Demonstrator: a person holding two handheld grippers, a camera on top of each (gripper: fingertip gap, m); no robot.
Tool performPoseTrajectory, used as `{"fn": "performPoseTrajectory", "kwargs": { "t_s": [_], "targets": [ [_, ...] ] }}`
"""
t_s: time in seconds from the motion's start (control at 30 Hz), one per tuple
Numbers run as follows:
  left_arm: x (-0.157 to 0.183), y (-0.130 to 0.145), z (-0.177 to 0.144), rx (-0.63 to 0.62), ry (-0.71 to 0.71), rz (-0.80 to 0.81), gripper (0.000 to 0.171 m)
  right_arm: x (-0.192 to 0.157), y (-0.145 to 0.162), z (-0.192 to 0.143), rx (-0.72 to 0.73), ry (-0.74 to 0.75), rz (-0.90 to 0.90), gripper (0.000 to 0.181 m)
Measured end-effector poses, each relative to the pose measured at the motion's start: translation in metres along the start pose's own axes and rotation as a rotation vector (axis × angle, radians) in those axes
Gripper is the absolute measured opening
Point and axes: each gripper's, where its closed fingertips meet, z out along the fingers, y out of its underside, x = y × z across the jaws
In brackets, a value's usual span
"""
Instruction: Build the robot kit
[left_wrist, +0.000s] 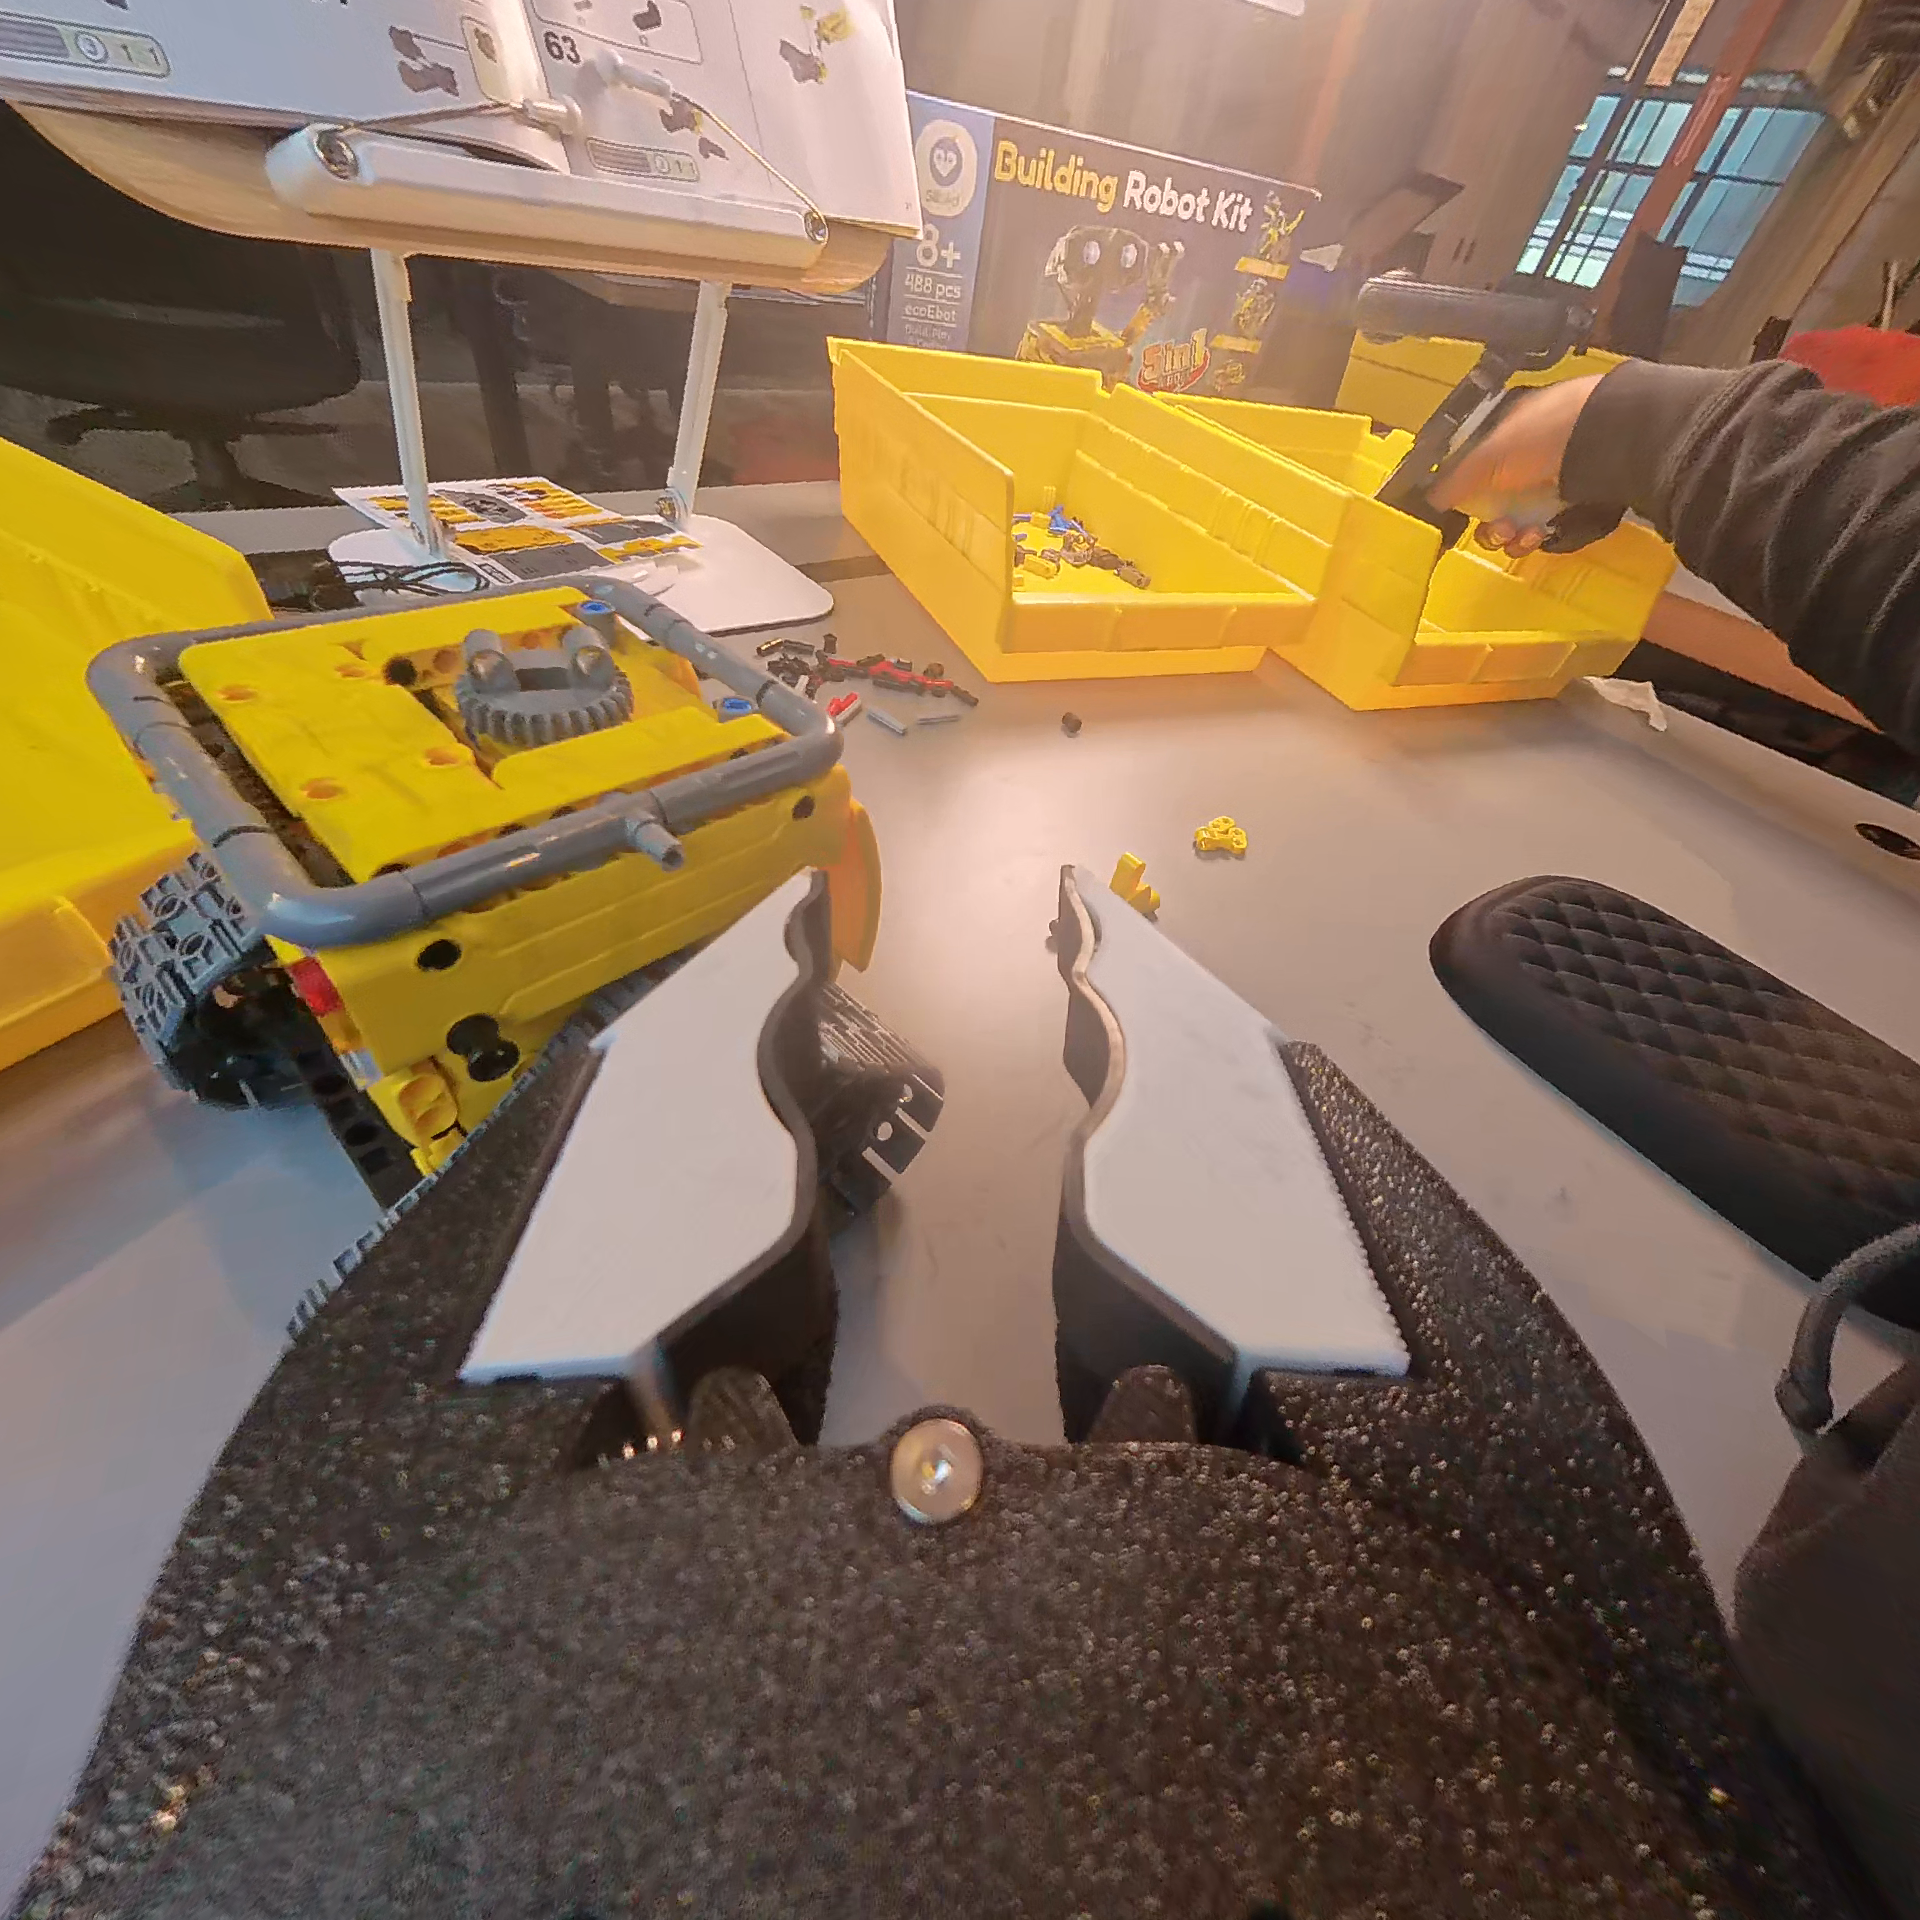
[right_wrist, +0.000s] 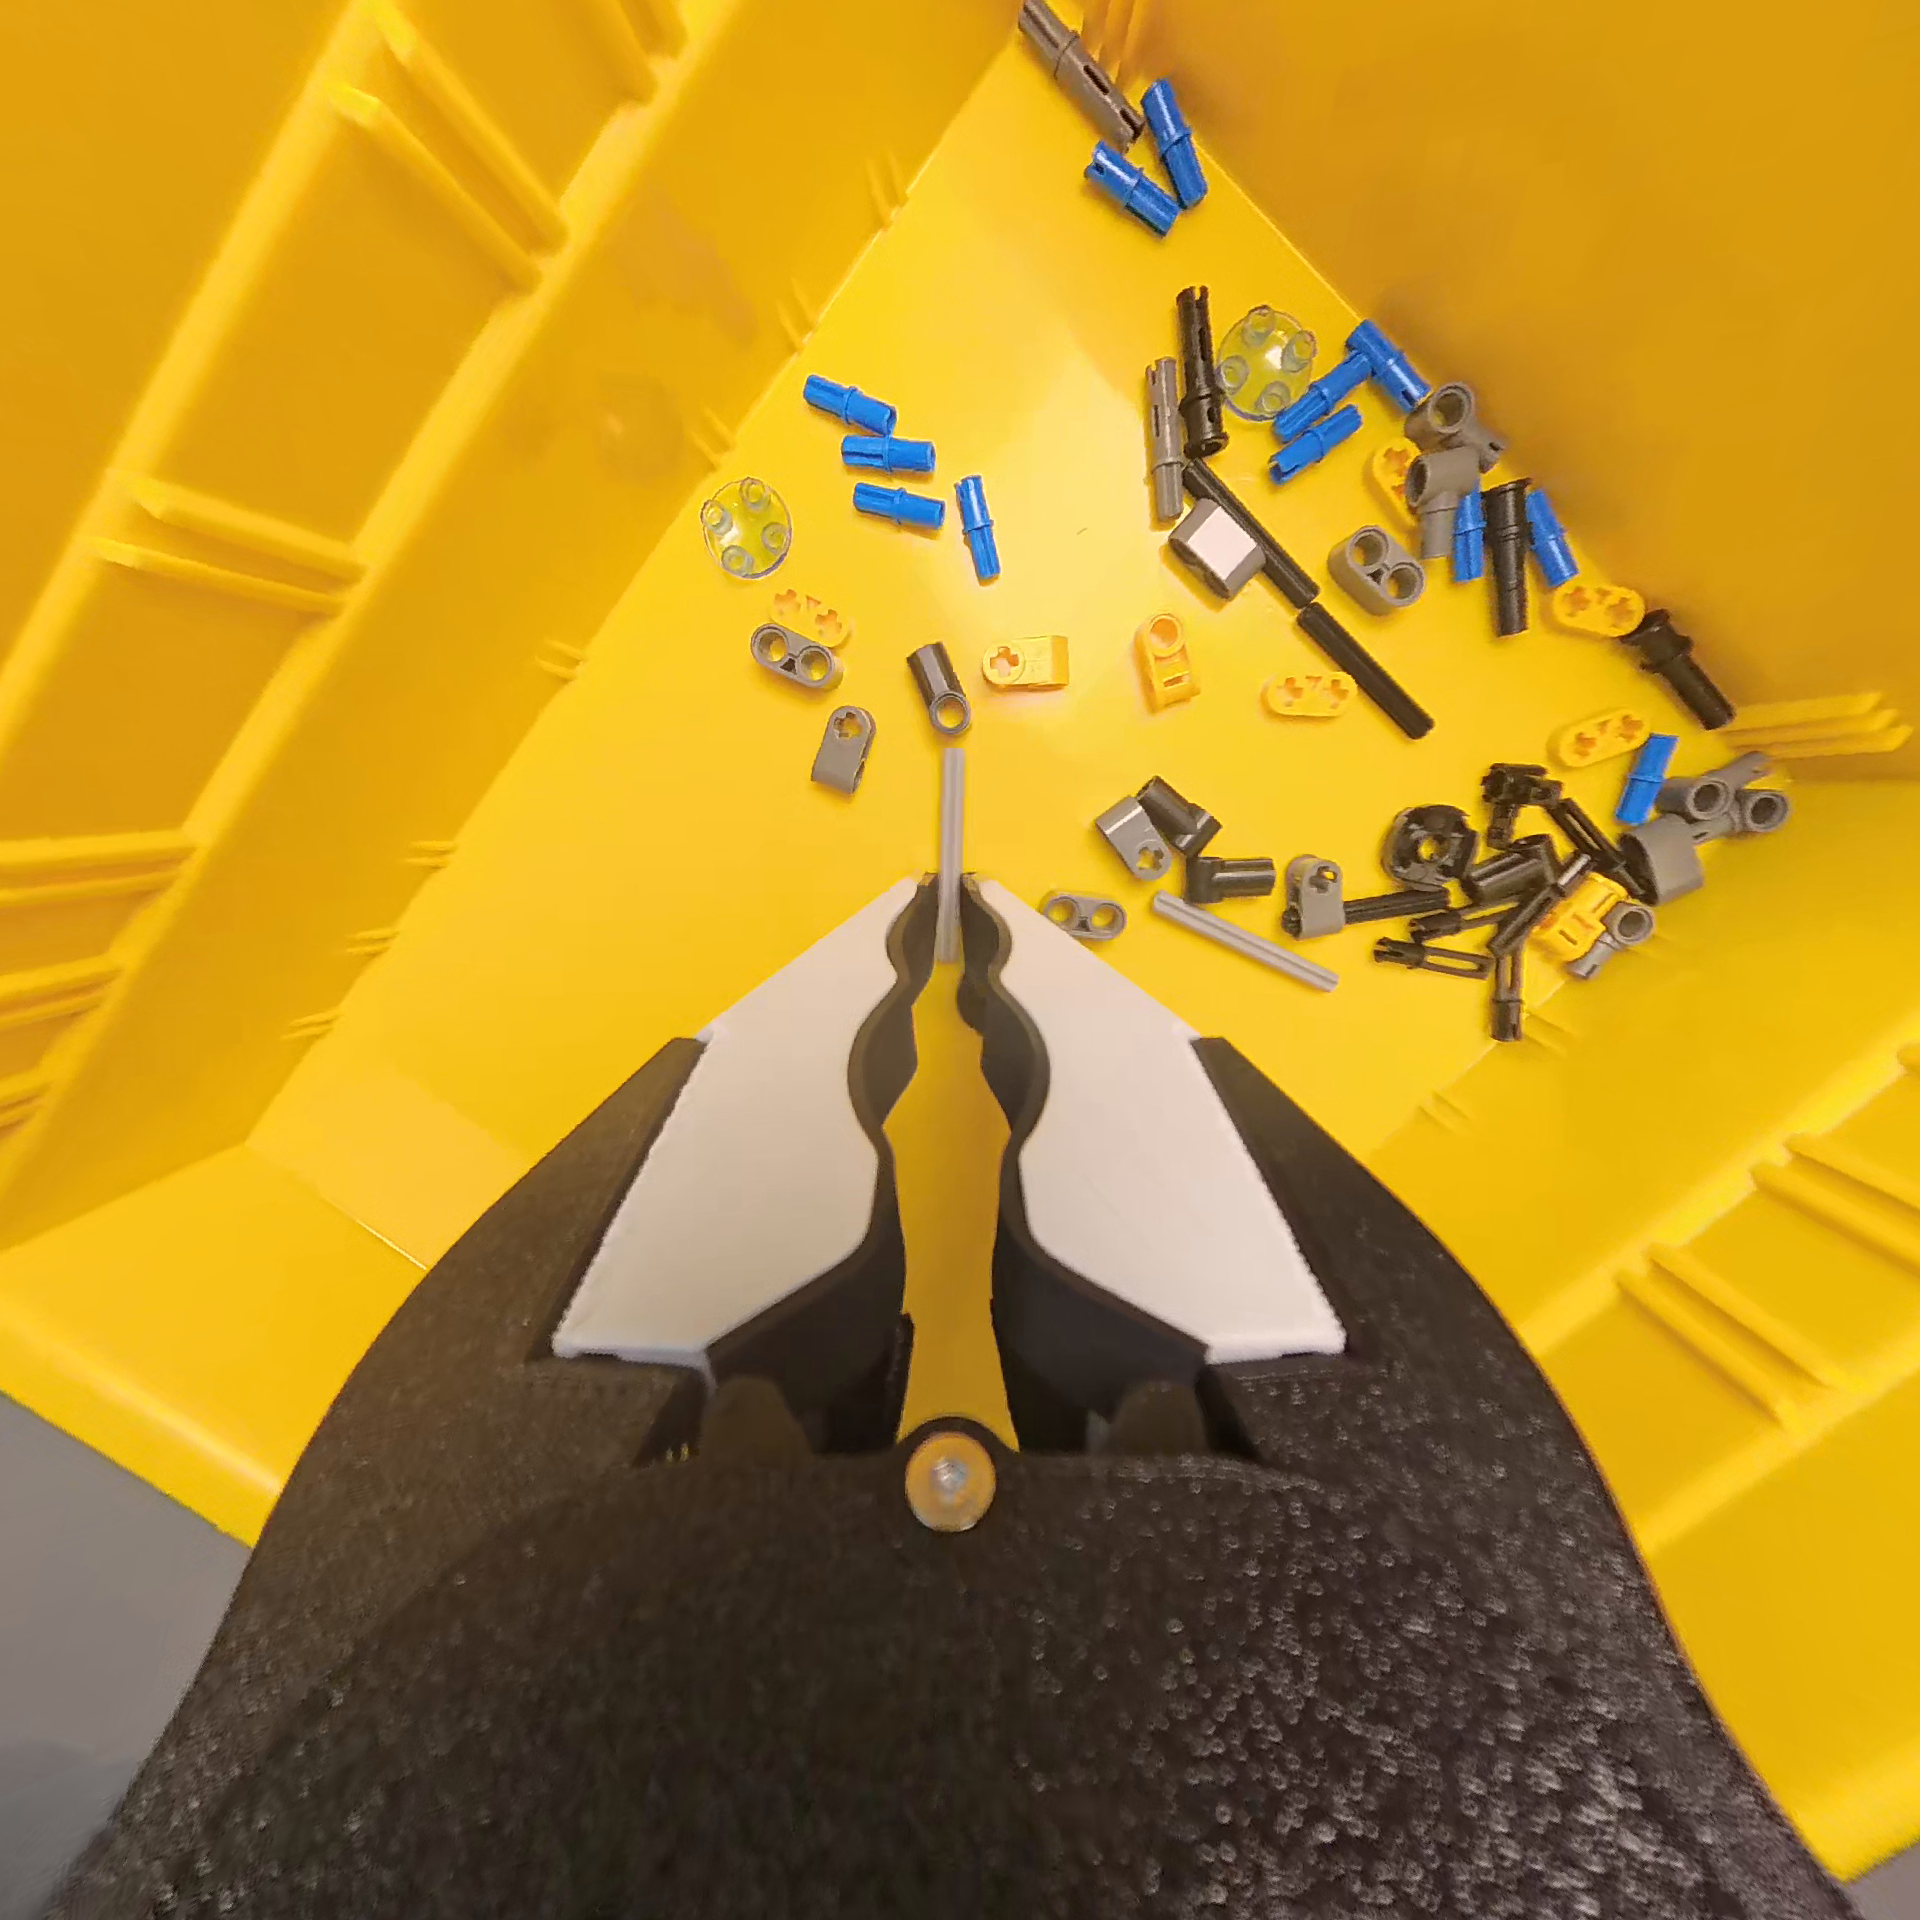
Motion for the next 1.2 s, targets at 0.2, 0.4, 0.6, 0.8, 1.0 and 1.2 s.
{"fn": "performPoseTrajectory", "kwargs": {
  "t_s": [0.2,0.4,0.6,0.8,1.0,1.2],
  "targets": [
    [0.001,-0.003,-0.003,0.026,-0.002,0.011,0.042,-0.002,0.001,-0.001,0.038,0.011,-0.050,0.004],
    [0.001,-0.008,-0.007,0.061,-0.001,0.008,0.043,-0.014,-0.014,-0.028,0.176,0.055,-0.143,0.004],
    [0.002,-0.012,-0.011,0.093,0.014,0.000,0.044,-0.042,-0.042,-0.086,0.337,0.199,-0.333,0.004],
    [0.005,-0.018,-0.017,0.136,0.029,0.005,0.043,-0.093,-0.062,-0.119,0.436,0.235,-0.494,0.004],
    [0.008,-0.018,-0.017,0.136,0.039,0.024,0.043,-0.232,-0.117,-0.148,0.716,0.197,-0.852,0.004],
    [0.012,-0.022,-0.021,0.164,0.044,0.044,0.044,-0.397,-0.207,-0.135,0.892,0.295,-1.190,0.004]
  ]
}}
